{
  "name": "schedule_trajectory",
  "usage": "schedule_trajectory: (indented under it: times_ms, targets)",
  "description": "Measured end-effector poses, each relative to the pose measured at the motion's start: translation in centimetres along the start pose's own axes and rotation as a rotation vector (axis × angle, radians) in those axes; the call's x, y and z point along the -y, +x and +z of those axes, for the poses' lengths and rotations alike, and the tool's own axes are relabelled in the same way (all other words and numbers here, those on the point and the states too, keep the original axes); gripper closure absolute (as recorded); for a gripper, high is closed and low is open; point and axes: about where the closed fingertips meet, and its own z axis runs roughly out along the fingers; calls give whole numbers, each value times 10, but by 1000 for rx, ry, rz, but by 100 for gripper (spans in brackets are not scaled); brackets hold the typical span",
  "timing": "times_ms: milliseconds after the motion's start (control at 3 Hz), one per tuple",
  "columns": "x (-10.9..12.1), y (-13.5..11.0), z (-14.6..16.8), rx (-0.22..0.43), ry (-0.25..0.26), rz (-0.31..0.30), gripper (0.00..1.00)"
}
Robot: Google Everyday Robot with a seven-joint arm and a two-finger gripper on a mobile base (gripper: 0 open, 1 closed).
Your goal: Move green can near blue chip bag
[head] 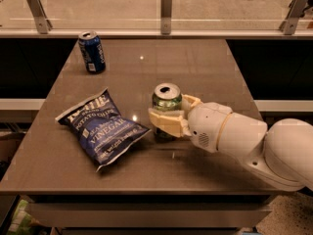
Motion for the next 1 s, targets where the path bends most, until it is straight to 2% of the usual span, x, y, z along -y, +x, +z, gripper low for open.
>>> schedule_trajectory:
  times_ms: [333, 667, 1000]
  targets:
    - [-1, 0, 1, -1, -3, -2, 13]
    - [-3, -1, 2, -2, -6, -4, 0]
    - [-3, -1, 2, -2, -6, -4, 0]
